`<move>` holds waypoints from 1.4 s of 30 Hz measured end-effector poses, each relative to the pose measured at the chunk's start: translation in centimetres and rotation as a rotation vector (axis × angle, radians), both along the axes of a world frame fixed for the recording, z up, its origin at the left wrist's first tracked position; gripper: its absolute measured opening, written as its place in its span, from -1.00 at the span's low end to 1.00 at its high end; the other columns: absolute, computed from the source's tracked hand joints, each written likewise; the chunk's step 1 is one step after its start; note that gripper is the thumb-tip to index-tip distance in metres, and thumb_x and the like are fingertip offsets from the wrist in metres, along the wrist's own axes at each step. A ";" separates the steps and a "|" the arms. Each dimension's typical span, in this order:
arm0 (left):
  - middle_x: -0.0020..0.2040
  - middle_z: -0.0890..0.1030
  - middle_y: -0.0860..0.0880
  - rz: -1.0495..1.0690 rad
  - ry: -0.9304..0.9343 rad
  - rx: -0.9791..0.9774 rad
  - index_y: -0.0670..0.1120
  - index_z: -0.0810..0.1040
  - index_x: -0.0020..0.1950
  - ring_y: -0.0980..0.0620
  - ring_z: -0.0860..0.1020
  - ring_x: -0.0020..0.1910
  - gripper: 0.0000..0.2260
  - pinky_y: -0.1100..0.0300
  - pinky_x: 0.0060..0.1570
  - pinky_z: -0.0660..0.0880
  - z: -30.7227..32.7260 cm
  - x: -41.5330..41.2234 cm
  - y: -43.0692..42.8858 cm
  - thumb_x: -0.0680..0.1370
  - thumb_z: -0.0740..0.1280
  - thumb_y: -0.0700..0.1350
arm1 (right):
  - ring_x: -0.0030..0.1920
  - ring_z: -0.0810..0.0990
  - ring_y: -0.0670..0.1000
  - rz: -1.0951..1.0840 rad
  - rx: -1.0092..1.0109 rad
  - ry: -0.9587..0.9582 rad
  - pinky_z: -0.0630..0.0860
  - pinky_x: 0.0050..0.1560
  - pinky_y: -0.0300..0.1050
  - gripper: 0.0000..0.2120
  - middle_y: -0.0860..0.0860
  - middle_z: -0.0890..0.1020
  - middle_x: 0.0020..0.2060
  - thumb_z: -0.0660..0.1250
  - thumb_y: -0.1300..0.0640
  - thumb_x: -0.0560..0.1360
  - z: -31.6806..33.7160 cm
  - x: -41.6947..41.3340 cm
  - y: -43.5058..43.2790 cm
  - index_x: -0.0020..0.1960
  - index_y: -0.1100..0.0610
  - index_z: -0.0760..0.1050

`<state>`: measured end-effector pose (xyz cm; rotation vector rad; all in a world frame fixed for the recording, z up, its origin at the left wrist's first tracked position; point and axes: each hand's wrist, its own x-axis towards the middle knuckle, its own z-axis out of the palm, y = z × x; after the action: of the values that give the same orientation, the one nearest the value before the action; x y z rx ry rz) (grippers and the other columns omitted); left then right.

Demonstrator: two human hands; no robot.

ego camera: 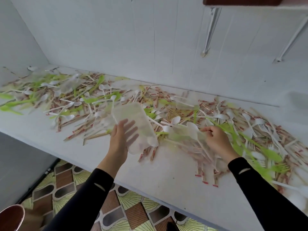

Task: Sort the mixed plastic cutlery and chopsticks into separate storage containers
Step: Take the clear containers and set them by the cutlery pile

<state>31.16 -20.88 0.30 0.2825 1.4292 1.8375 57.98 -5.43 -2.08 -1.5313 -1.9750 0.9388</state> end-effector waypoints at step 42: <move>0.07 0.70 -0.05 -0.024 -0.092 -0.123 -0.03 0.49 0.27 -0.07 0.69 0.02 -0.76 0.00 -0.07 0.62 -2.8 -1.9 7.4 0.69 0.15 0.01 | 0.21 0.51 0.16 0.327 0.375 -0.495 0.37 0.19 0.05 -0.79 0.10 0.57 0.21 0.26 0.09 0.59 -5.9 -9.8 15.9 0.21 0.12 0.47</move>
<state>29.26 -13.45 -2.54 0.1513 1.4621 1.7127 48.19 10.49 -7.96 -1.3317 -2.6248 0.2698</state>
